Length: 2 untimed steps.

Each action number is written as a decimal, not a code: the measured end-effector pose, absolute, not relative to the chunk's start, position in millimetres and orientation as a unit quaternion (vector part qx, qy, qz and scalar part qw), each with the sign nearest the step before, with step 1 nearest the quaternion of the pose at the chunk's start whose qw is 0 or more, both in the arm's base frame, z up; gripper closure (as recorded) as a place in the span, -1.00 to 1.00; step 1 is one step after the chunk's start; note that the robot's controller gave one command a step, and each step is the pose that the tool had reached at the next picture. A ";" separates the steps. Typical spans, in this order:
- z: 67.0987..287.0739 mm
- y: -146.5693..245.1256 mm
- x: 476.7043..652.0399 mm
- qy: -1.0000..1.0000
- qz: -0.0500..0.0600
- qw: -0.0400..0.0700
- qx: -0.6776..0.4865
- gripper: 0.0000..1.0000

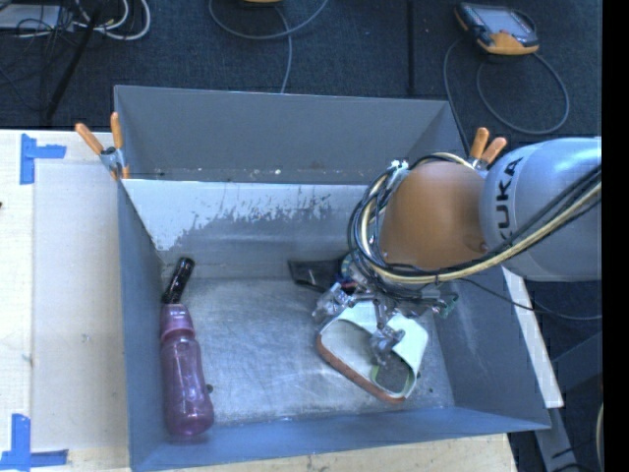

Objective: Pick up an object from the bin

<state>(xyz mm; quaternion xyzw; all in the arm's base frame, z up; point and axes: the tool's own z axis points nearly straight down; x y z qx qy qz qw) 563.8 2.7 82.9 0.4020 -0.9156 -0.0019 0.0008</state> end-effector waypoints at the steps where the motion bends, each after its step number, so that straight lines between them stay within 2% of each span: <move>1: 72.8 -43.2 491.0 -0.842 -0.005 -0.016 0.539 1.00; 2: 71.9 -47.1 489.2 -0.842 -0.004 -0.010 0.539 1.00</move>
Offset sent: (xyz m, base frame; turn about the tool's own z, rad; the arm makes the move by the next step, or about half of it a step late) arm 0.0000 0.0000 0.0000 0.0000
